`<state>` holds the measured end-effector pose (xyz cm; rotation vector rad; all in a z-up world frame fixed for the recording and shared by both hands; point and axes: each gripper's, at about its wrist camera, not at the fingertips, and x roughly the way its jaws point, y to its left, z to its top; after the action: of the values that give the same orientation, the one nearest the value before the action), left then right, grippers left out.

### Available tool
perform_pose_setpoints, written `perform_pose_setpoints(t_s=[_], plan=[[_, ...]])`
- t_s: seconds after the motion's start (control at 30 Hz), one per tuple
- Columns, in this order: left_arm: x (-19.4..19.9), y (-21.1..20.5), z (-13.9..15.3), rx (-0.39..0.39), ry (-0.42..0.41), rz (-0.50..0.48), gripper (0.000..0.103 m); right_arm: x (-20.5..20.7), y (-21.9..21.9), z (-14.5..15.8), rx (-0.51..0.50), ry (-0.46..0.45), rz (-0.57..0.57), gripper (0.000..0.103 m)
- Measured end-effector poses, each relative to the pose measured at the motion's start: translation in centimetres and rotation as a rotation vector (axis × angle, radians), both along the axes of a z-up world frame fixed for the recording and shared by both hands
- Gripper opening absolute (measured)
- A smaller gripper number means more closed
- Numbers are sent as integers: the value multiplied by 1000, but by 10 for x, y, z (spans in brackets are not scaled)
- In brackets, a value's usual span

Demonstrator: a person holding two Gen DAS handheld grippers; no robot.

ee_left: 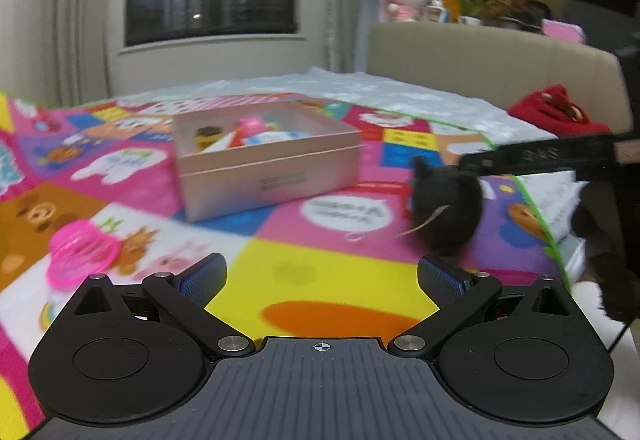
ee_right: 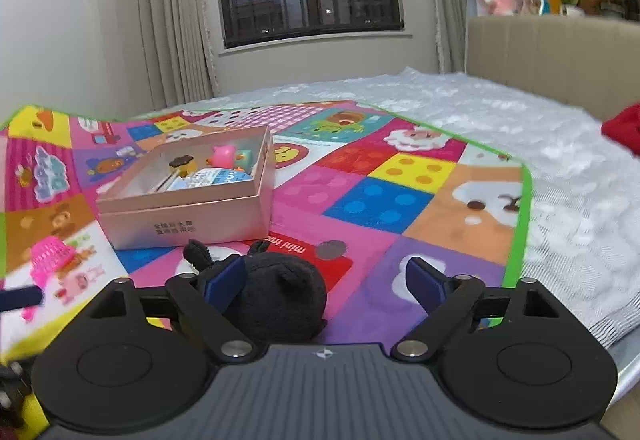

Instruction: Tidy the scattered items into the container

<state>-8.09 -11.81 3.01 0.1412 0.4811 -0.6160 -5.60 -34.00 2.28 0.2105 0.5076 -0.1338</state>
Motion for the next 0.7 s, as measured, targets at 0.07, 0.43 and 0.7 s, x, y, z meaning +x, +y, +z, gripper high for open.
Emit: perform_pose_setpoints(t_s=[0.07,0.43,0.7], plan=[[3,-10,-4,12,20,1,103,18,6,-3,70,23,63,90],[3,25,-8,72,38,110,103,69,84,-26,99,84,347,76],[16,52,-10,25,72,213,103,44,91,-7,93,23,404,77]])
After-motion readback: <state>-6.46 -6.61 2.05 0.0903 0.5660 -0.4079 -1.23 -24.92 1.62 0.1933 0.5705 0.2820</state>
